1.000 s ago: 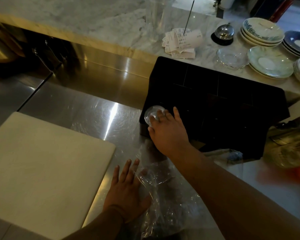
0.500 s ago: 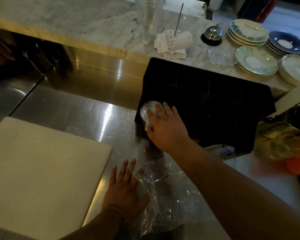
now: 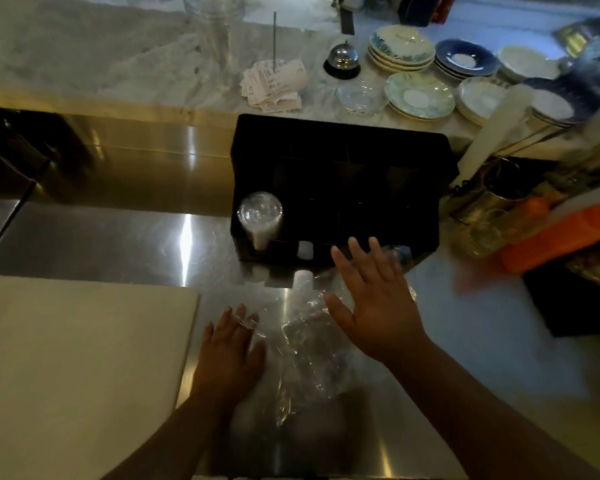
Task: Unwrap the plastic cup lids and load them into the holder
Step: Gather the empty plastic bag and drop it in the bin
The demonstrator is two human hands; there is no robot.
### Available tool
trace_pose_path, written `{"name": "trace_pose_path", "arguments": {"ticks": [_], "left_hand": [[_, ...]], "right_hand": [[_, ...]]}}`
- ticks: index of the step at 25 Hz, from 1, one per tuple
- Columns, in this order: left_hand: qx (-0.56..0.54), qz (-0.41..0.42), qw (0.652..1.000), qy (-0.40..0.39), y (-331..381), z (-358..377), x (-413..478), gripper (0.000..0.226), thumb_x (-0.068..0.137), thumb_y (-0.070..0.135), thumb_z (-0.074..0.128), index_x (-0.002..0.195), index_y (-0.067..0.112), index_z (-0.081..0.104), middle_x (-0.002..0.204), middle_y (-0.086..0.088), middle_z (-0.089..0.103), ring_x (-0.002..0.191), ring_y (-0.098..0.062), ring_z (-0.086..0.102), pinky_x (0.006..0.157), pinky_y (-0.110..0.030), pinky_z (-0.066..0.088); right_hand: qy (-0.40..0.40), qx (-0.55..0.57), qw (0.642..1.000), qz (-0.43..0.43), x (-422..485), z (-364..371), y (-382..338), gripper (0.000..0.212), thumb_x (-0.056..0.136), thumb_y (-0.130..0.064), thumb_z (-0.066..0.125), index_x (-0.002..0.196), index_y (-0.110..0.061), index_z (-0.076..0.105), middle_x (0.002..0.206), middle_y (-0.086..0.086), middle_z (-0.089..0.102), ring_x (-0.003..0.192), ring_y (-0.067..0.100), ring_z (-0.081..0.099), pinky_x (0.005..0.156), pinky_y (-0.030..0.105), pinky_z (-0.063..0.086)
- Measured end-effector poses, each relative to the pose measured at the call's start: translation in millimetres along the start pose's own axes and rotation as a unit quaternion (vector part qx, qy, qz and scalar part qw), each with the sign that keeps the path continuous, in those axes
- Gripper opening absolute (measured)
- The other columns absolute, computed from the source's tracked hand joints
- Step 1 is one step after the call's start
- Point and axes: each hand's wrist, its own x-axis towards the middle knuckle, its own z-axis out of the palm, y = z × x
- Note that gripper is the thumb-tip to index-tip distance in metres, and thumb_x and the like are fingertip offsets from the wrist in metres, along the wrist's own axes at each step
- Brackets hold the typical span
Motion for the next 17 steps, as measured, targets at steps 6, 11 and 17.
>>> {"name": "trace_pose_path", "arguments": {"ticks": [6,11,17], "left_hand": [[-0.25,-0.102,0.951,0.152,24.0,-83.2,19.2,0.034,0.107,0.027,0.05,0.132,0.019,0.071,0.141,-0.006,0.069,0.131,-0.028,0.061,0.103,-0.037,0.042],[-0.207,-0.036,0.978,0.004,83.4,-138.8,54.7,0.053,0.092,0.065,0.057,0.129,0.031,0.072,0.112,0.017,0.069,0.109,-0.014,0.062,0.084,-0.029,0.043],[-0.004,0.073,0.982,-0.177,135.9,-119.0,89.5,0.087,0.086,0.072,0.068,0.157,0.027,0.045,0.151,-0.001,0.06,0.133,-0.023,0.059,0.103,-0.035,0.048]], "right_hand": [[0.027,0.026,0.985,0.168,-95.7,7.9,49.0,0.058,0.098,-0.052,0.046,0.143,-0.016,0.055,0.15,0.013,0.056,0.143,0.034,0.045,0.115,0.051,0.039],[0.02,0.191,0.919,0.344,-137.2,17.5,42.7,0.035,0.095,-0.052,0.043,0.086,-0.025,0.064,0.085,-0.003,0.068,0.076,0.014,0.063,0.069,0.037,0.054],[-0.08,0.402,0.732,0.544,-135.5,41.7,7.9,0.047,0.1,-0.051,0.053,0.093,-0.007,0.068,0.086,0.01,0.072,0.081,0.029,0.071,0.084,0.042,0.058]]}}
